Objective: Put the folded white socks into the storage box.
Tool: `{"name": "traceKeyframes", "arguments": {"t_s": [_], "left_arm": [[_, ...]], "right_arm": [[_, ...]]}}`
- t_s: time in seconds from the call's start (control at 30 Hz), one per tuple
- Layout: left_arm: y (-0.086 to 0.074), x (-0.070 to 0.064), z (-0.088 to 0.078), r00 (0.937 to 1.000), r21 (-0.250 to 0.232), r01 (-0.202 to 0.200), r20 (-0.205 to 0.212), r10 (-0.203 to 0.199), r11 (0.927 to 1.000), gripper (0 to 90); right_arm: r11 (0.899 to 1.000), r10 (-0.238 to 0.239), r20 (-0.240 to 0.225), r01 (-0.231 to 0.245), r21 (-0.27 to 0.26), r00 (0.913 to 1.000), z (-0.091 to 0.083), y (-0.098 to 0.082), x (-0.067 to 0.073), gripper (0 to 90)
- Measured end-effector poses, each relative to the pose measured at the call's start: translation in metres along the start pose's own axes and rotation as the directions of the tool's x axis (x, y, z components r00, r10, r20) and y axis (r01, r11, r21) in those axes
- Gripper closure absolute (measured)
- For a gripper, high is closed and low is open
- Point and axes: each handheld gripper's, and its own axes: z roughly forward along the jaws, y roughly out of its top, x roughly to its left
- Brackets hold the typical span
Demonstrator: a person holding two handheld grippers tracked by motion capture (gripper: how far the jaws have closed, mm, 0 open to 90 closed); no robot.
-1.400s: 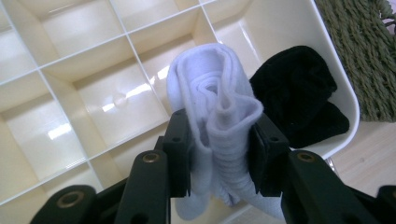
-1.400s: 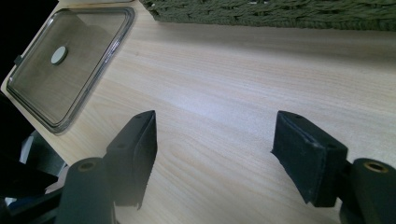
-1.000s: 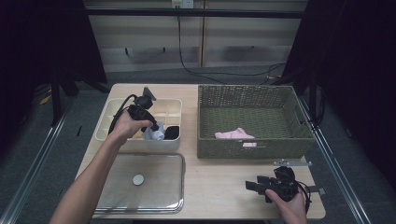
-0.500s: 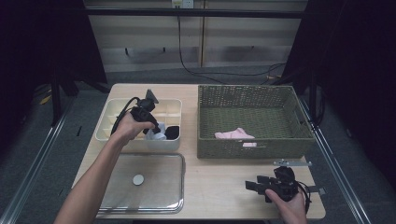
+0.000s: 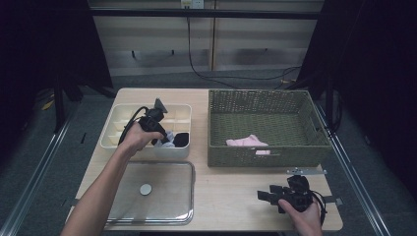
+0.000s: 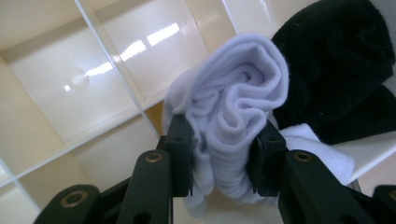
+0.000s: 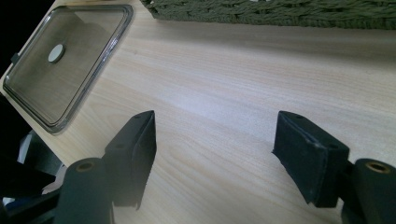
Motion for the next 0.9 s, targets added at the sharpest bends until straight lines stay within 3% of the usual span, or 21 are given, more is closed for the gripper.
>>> {"name": "traceKeyframes", "arguments": {"t_s": [0.33, 0.53, 0.7, 0.83, 0.9], "left_arm": [[0.001, -0.007, 0.003, 0.9985, 0.015, -0.021, -0.051, 0.022, 0.9997, 66.5], [0.001, -0.002, 0.001, 0.9999, 0.006, 0.007, -0.008, -0.007, 1.0, 64.6], [-0.001, -0.001, -0.006, 0.9999, -0.019, 0.002, 0.011, -0.002, 0.9998, 61.3], [-0.003, -0.002, -0.016, 0.9999, -0.044, -0.004, -0.016, 0.004, 0.999, 50.1], [-0.004, -0.001, -0.022, 1.0, -0.06, -0.01, -0.003, 0.01, 0.9981, 46.7]], "right_arm": [[1.0, 0.001, 0.0, -0.001, -0.001, 1.0, -0.001, 0.0, 0.0, 29.6], [1.0, 0.001, -0.003, -0.002, -0.003, 1.0, -0.001, 0.0, 0.0, 29.6], [1.0, 0.004, -0.003, -0.004, -0.003, 1.0, -0.001, 0.0, -0.001, 29.5], [1.0, 0.004, -0.006, -0.004, -0.002, 1.0, 0.0, 0.0, -0.001, 29.5], [1.0, 0.003, -0.009, -0.003, -0.001, 1.0, 0.0, 0.0, -0.001, 29.5]]}}
